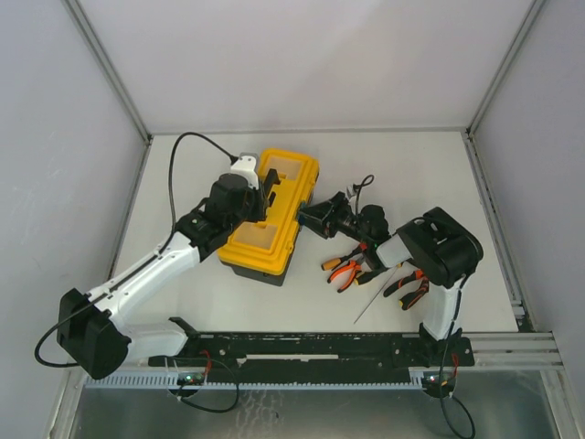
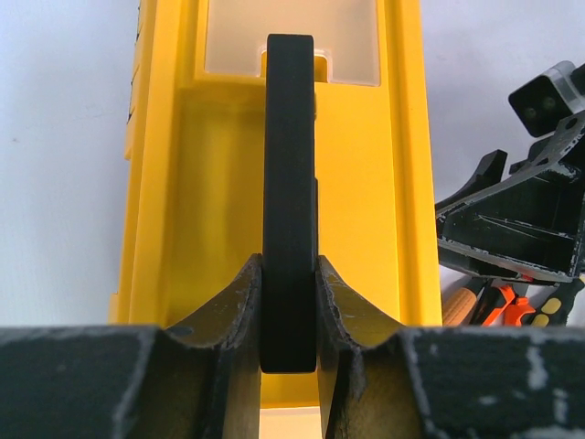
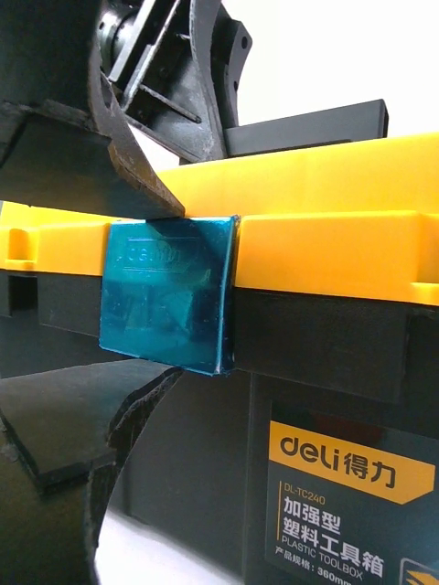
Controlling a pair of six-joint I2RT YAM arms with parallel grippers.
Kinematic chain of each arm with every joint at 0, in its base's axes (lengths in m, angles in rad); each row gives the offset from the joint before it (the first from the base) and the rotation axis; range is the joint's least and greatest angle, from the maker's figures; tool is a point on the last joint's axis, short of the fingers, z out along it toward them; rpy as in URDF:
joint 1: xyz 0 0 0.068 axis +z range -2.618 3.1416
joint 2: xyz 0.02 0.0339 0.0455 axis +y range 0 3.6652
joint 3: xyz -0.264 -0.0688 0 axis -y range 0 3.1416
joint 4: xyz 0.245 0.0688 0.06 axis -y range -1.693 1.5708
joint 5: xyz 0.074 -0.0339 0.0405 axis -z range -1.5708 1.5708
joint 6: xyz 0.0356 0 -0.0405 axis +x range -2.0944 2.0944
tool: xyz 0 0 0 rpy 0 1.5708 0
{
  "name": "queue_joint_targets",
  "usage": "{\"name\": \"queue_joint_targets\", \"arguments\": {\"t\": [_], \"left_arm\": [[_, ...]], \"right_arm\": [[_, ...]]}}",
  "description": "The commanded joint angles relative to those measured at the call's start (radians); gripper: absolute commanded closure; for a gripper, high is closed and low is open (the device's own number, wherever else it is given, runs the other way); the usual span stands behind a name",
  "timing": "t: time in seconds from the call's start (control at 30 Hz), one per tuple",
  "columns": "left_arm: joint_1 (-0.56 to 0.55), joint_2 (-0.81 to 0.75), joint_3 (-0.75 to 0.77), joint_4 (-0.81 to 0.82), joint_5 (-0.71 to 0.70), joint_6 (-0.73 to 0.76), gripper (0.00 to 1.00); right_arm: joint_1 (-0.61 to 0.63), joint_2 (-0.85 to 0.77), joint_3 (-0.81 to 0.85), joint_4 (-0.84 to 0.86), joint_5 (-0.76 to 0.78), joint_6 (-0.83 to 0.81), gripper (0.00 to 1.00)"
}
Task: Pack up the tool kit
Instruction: Open the toolbox at the center of the board.
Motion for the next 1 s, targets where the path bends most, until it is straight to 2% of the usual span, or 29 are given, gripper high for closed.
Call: {"name": "queue_joint_targets", "arguments": {"t": [0.0,0.43,0.53,0.6,0.67,0.8,0.87,0.97], "left_arm": [[-0.030,0.061,-0.013,-0.041,0.153,-0.056,1.00],[-0.030,0.062,-0.002,-0.066,0.122,-0.039,1.00],[-0.030,0.062,0.001,-0.068,0.120,-0.037,1.00],[-0.030,0.062,0.005,-0.067,0.124,-0.036,1.00],[-0.030,0.062,0.007,-0.067,0.125,-0.035,1.00],[-0.030,0.063,0.008,-0.066,0.123,-0.037,1.00],[-0.030,0.063,0.005,-0.068,0.122,-0.038,1.00],[-0.030,0.064,0.003,-0.067,0.123,-0.038,1.00]], "right_arm": [[0.056,-0.122,0.025,-0.119,0.003,-0.158,1.00],[0.063,-0.227,0.020,-0.361,0.076,-0.253,1.00],[0.067,-0.252,0.022,-0.356,0.064,-0.262,0.99],[0.057,-0.229,0.022,-0.297,0.027,-0.224,0.95],[0.045,-0.178,0.012,-0.195,-0.004,-0.159,0.85],[0.028,-0.064,-0.012,0.053,-0.030,-0.044,0.55],[0.026,-0.055,-0.024,0.045,-0.019,-0.051,0.43],[0.022,-0.043,-0.024,0.050,-0.022,-0.049,0.31]]}}
